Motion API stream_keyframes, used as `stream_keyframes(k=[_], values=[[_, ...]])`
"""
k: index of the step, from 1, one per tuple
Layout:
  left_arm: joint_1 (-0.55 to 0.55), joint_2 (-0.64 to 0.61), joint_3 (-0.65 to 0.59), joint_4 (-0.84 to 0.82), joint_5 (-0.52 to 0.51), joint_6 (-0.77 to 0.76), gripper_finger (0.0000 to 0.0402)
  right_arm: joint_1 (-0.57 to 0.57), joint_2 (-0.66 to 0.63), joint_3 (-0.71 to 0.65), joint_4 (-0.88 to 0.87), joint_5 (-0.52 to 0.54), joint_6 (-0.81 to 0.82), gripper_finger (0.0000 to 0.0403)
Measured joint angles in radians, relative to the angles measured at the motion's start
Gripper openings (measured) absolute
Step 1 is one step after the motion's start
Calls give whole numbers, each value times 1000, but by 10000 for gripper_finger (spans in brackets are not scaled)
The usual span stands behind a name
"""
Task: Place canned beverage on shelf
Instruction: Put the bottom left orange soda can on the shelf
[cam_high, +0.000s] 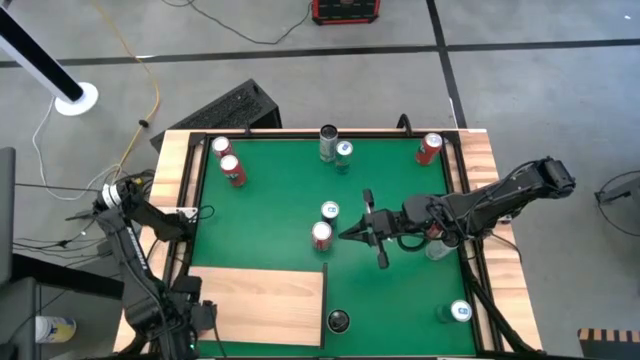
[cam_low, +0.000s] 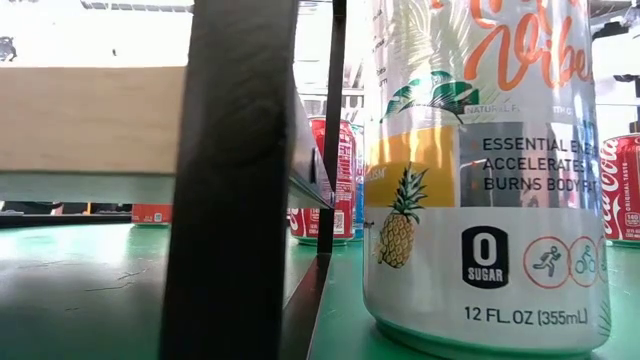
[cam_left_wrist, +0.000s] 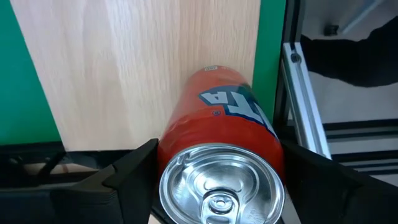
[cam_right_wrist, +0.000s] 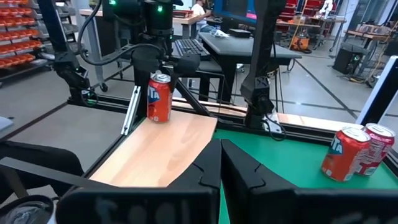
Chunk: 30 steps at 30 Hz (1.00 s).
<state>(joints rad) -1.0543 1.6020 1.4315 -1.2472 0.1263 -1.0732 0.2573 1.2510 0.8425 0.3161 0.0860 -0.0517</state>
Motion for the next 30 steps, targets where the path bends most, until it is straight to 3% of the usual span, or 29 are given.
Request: stream_keyframes(k=[13,22,30], values=[[5,0,-1,-2,-18,-10,274,5,0,0,-1,-1,1,33],[6,2,-6,16,1,-13,326,4,0,0,-9,-1,-8,25],[30,2,-6,14,53,-14,330,4,0,0,-25,-2,-9,30]])
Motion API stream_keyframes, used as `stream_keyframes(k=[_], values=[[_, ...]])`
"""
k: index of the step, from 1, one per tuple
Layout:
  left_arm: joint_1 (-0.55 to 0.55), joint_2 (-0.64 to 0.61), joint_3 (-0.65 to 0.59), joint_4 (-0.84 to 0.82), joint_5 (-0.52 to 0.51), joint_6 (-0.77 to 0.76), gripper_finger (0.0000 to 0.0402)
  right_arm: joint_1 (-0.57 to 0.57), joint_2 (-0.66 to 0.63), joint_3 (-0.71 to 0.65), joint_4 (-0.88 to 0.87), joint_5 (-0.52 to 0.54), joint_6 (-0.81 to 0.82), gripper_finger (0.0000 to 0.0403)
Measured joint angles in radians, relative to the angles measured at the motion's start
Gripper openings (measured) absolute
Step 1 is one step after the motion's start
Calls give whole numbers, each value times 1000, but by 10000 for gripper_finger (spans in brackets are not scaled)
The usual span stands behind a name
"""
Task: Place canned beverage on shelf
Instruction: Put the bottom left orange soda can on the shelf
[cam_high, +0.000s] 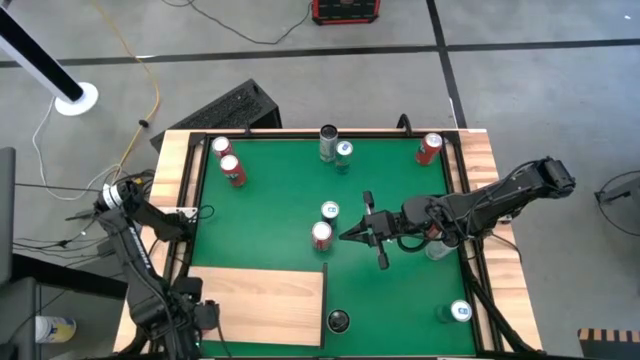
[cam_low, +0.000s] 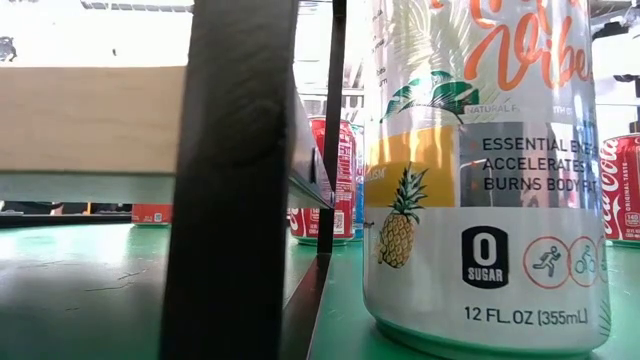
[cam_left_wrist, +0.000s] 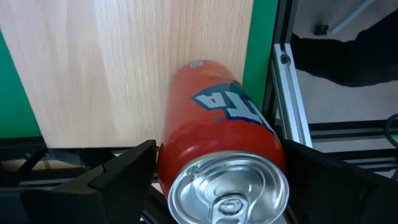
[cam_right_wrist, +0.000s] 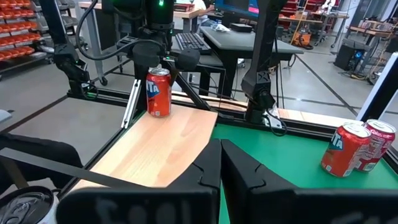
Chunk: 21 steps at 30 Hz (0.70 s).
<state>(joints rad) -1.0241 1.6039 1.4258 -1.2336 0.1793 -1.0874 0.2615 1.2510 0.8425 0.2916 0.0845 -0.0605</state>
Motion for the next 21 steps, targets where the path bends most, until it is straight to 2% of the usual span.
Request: stream_keyframes(k=[21], values=[[12,0,0,-3,87,8,332,0,0,0,-2,-1,0,25]])
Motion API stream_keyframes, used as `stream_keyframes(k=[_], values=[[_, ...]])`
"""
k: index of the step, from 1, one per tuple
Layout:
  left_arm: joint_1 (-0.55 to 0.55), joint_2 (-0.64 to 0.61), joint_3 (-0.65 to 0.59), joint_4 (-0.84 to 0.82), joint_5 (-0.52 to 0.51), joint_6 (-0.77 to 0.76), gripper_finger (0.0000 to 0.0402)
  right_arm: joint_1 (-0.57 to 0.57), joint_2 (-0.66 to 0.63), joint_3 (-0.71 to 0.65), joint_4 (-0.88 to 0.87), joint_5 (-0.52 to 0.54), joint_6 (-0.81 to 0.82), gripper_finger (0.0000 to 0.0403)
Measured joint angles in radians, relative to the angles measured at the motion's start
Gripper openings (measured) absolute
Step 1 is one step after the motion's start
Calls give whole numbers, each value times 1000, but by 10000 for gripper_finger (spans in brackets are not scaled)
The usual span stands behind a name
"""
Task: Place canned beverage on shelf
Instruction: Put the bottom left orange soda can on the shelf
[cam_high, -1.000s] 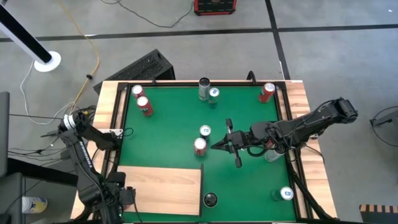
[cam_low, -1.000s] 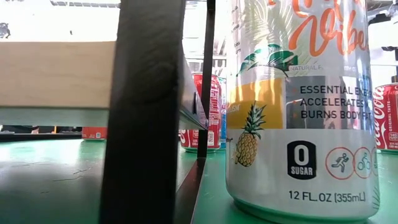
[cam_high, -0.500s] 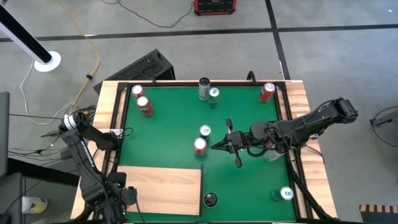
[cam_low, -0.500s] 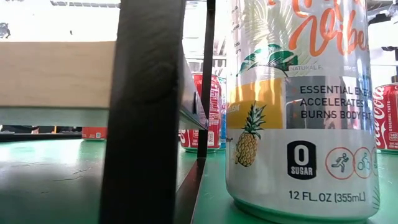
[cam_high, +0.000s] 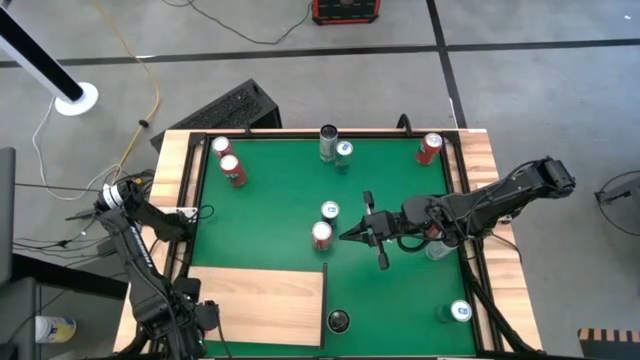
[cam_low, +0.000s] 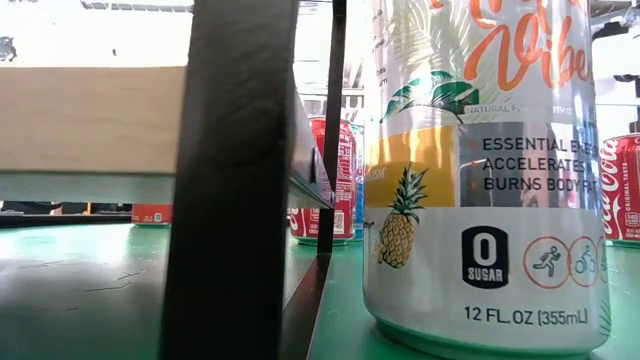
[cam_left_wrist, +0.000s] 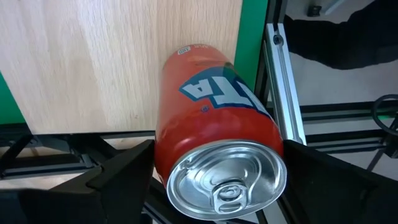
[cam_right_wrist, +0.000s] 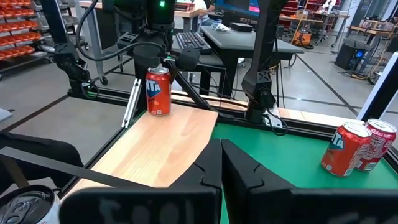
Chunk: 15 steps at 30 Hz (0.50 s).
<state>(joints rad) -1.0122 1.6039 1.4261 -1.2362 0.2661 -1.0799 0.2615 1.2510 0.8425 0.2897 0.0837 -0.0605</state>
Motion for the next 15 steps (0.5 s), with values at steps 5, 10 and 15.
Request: stream_keyframes(k=[5,10,15], values=[[13,0,1,-1,-5,15,332,0,0,0,0,0,0,35],[41,-1,1,1,-16,63,332,0,0,0,0,0,0,28],[63,-1,1,-2,-16,100,332,0,0,0,-6,-1,0,25]])
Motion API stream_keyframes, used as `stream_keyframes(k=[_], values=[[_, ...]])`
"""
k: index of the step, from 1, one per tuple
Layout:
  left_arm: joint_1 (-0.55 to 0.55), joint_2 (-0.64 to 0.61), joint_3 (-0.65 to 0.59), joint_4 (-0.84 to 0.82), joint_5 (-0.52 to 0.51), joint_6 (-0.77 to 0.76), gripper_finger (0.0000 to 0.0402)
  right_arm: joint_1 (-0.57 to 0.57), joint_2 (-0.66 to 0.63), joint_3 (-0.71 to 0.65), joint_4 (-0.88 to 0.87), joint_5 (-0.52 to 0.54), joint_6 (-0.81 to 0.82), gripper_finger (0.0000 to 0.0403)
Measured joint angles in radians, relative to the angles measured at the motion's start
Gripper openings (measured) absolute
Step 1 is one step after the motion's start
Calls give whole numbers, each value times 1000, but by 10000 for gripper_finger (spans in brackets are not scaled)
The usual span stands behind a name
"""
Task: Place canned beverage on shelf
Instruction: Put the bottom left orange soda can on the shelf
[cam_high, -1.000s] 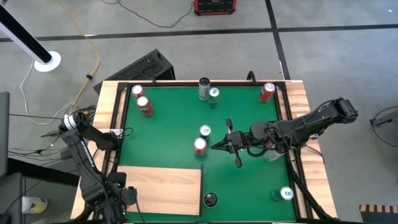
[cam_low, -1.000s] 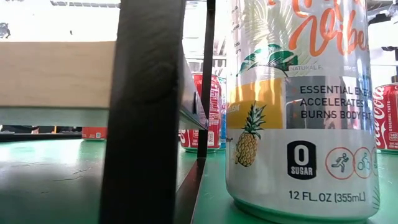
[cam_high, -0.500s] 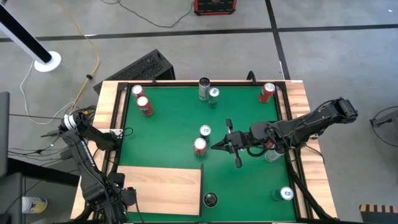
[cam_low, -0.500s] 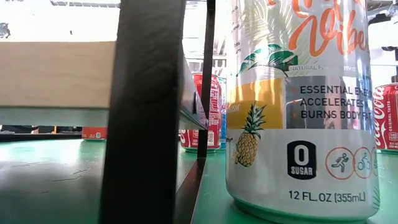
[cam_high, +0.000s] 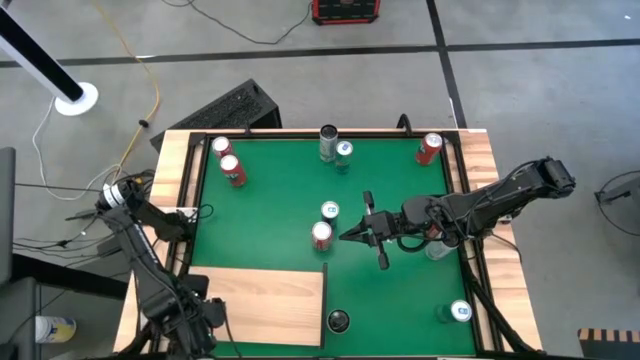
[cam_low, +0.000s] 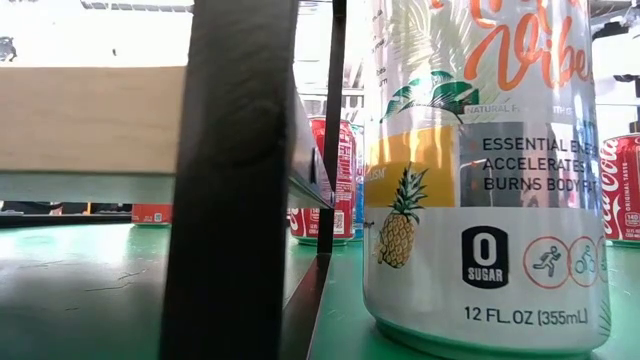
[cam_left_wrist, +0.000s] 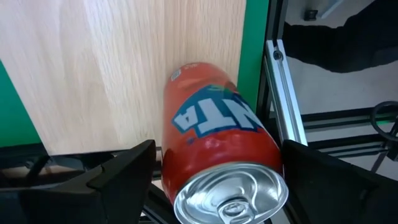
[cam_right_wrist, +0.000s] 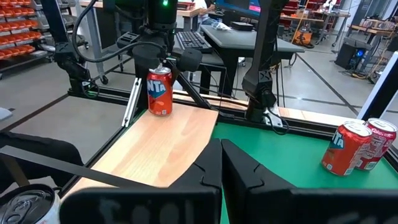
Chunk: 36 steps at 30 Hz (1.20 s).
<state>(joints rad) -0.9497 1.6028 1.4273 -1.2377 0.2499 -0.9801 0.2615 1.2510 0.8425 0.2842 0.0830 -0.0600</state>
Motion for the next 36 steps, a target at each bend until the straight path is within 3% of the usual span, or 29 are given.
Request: stream_keyframes(k=[13,22,27,31,36], values=[[23,0,0,75,1,16,332,0,0,0,-14,0,0,26],[57,0,0,73,-185,86,332,7,0,0,-15,0,7,34],[103,0,-1,67,-214,80,326,13,0,0,-19,-1,6,28],[121,5,-24,16,-196,75,280,13,0,0,-29,-2,7,25],[140,34,-27,-20,-133,98,165,13,0,0,-59,-3,7,32]])
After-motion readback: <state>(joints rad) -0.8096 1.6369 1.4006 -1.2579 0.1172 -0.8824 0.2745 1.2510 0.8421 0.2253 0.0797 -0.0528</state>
